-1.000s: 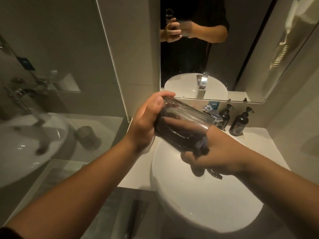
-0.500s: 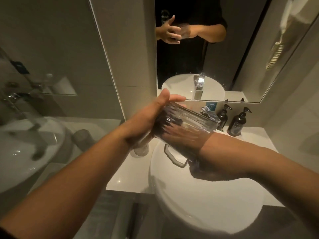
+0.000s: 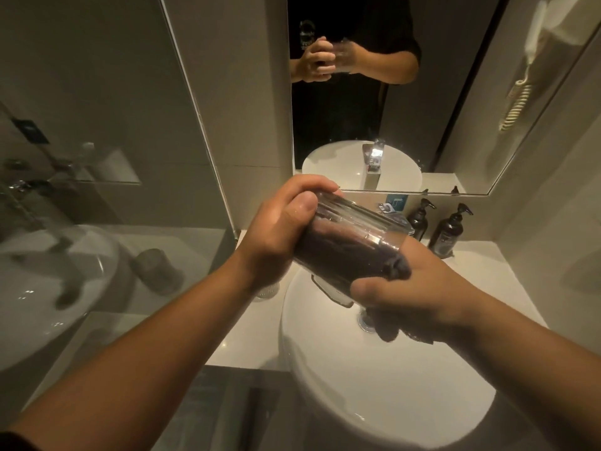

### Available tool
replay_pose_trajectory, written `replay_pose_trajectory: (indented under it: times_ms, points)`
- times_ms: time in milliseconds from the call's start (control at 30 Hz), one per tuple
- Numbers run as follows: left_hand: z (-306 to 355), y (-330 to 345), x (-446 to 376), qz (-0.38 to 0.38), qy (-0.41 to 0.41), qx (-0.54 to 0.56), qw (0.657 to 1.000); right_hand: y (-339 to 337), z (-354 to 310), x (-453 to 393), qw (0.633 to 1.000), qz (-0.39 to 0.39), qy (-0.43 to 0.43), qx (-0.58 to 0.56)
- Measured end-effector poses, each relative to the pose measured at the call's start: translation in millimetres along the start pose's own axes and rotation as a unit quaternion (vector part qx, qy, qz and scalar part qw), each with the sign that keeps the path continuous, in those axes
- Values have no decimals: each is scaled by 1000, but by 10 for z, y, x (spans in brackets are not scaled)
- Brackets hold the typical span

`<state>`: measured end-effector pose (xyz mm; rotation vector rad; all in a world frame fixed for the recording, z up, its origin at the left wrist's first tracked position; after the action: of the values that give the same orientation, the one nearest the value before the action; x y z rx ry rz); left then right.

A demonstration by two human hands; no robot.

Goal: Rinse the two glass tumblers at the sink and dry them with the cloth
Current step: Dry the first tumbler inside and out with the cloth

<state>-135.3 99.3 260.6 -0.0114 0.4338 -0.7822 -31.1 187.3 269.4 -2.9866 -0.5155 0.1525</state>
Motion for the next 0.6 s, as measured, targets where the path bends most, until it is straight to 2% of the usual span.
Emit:
replay_pose_trajectory:
  times_ms: [67, 133, 267, 333, 467, 533, 600]
  points:
    - [-28, 12, 29, -2, 8, 2, 1000, 12, 42, -7, 992, 27, -5, -125]
    - [-7, 33, 53, -2, 23, 2, 1000, -5, 156, -4, 966, 45, -4, -255]
    - [36, 27, 88, -7, 88, -33, 996, -5, 418, 5, 910, 71, 49, -406]
    - [-19, -1, 114, 1, 99, -25, 995, 7, 435, -3, 891, 78, 57, -443]
    - [-101, -97, 159, 64, 89, 55, 992, -79, 287, 3, 859, 88, 7, -505]
    - [-80, -141, 180, 68, 115, 16, 991, -176, 278, 30, 867, 107, -10, -487]
    - [-22, -119, 206, 40, 145, -57, 987, -218, 264, 63, 901, 112, 6, -418]
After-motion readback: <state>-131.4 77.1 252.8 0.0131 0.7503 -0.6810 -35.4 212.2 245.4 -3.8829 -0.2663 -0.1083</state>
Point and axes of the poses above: each hand's wrist, its own x-axis away from the middle knuckle, its own y-axis out of the palm, z = x × y, the point moved 7 cm from there along -x, towards the middle knuckle, and after that the axes turned 6 degrees about -z, right-handed, at the moved point
